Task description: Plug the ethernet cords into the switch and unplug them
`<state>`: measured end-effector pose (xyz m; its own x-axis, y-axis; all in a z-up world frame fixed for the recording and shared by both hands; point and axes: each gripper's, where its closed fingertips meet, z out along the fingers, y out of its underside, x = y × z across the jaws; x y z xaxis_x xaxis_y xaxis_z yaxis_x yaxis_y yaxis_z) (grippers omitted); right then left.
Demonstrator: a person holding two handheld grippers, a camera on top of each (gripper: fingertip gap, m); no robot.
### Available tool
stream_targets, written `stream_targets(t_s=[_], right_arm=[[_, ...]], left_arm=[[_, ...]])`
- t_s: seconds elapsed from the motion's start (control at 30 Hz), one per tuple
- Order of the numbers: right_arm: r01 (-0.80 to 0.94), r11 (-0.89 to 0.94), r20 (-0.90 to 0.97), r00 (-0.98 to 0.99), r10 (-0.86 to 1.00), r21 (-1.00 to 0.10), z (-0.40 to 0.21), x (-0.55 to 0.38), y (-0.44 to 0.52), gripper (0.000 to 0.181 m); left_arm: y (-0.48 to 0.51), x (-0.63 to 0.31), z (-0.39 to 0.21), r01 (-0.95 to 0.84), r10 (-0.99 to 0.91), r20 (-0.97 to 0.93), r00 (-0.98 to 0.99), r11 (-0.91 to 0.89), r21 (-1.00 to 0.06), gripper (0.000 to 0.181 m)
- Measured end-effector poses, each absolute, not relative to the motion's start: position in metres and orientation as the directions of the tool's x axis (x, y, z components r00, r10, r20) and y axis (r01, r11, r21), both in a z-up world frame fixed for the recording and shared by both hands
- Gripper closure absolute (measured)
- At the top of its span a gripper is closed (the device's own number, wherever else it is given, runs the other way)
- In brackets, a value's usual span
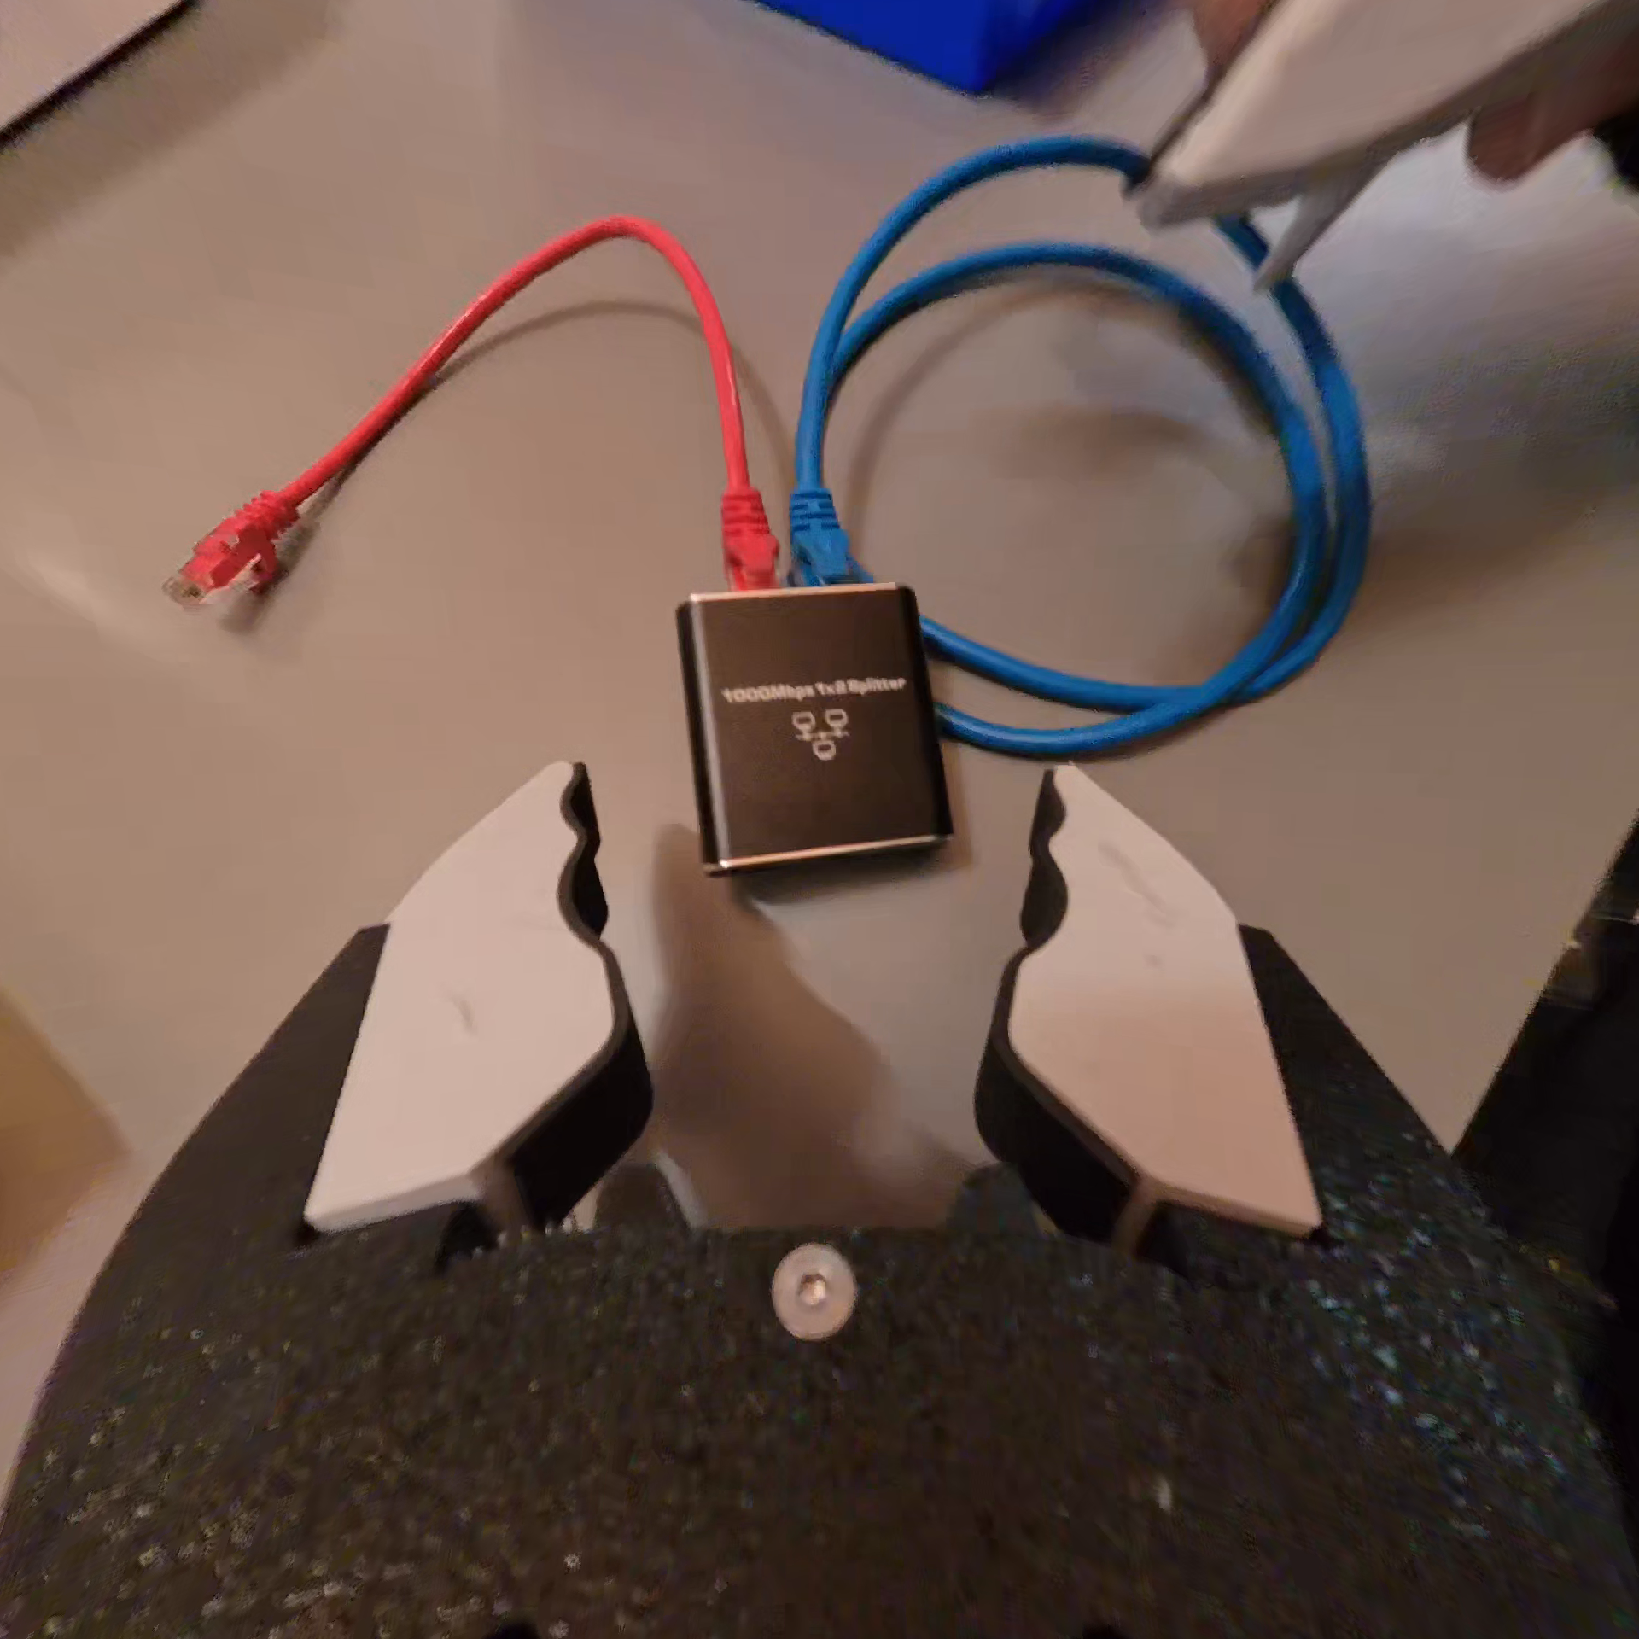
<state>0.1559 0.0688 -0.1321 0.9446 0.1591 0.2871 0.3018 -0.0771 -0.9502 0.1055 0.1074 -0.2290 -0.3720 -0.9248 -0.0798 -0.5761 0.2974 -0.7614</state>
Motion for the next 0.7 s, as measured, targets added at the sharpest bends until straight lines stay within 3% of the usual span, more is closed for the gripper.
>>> stream_targets(t_s=[0.03,0.13,0.23,0.4,0.7], right_arm=[[0.313,-0.077,0.299,0.942,0.15,-0.947,-0.131,0.156,0.069,0.107],[0.317,-0.062,0.304,0.94,0.156,-0.946,-0.129,0.152,0.071,0.104],[0.314,-0.052,0.301,0.937,0.176,-0.948,-0.125,0.147,0.071,0.098],[0.28,-0.037,0.269,0.945,0.186,-0.959,-0.117,0.147,0.069,0.089],[0.163,0.052,0.171,0.943,0.286,-0.985,-0.093,0.121,0.067,0.098]], left_arm=[[0.105,0.104,-0.233,-0.583,-0.926,-0.093,-0.366,0.306,-0.752,0.091],[0.101,0.104,-0.245,-0.635,-0.933,-0.086,-0.35,0.304,-0.71,0.1],[0.104,0.107,-0.245,-0.625,-0.928,-0.121,-0.353,0.33,-0.708,0.12],[0.118,0.119,-0.23,-0.505,-0.885,-0.282,-0.37,0.446,-0.739,0.12],[0.15,0.136,-0.127,-0.237,-0.914,-0.168,-0.37,0.268,-0.934,0.12]])
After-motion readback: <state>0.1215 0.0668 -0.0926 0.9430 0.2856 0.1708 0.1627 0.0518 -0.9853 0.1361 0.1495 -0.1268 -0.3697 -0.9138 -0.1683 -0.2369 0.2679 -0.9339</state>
